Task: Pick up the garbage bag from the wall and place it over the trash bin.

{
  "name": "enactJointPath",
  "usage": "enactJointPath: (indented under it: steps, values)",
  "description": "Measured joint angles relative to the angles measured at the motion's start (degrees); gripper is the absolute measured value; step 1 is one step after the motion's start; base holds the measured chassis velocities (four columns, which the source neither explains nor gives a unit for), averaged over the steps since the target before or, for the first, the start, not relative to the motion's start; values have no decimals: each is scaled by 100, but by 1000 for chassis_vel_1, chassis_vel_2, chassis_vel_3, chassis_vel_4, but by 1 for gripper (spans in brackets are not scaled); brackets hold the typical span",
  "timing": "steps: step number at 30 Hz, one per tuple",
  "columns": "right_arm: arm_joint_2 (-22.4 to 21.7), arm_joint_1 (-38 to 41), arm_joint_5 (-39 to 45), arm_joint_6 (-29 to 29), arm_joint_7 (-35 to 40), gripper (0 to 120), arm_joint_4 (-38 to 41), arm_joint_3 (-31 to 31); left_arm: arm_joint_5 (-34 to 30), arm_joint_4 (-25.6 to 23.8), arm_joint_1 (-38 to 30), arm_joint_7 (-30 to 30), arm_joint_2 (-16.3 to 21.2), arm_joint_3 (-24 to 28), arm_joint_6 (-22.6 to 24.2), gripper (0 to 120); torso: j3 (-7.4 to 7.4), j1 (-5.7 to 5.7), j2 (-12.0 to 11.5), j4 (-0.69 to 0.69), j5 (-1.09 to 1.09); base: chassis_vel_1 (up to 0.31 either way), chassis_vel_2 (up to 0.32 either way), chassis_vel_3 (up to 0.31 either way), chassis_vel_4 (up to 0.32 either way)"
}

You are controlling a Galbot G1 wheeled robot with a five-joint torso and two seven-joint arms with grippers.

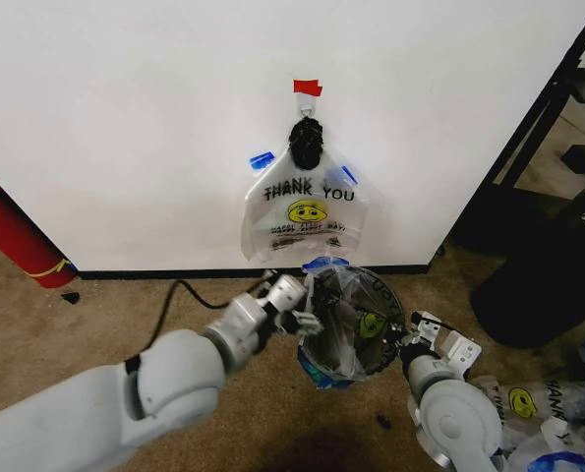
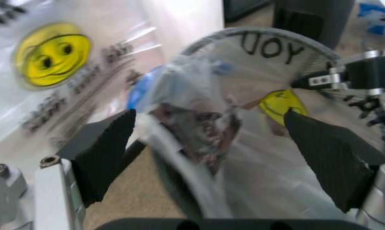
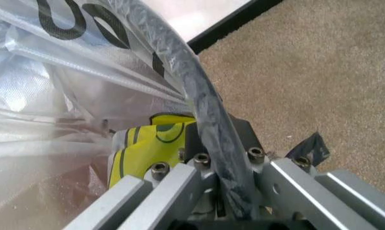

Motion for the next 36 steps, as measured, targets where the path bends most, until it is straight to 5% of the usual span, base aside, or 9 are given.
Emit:
enactJointPath:
  steps: [11,30,36]
  values:
    - [-6,-34,-3,-12,14,0,87,39,210,503,-391,-11,-304,519,80,73,0,0,0,1,-1,0,0,0,0]
    - [-34,-33,22,-20,37,0,155,21,315,637,-325,-176,-332,551,109,1,0,0,-2,1,-1,0,0,0,0]
    - [-35,-22,31,-20,38,0,131,57,112,414,-240,-292,-259,355,-6,0,0,0,-2,0,-1,0,0,0,0]
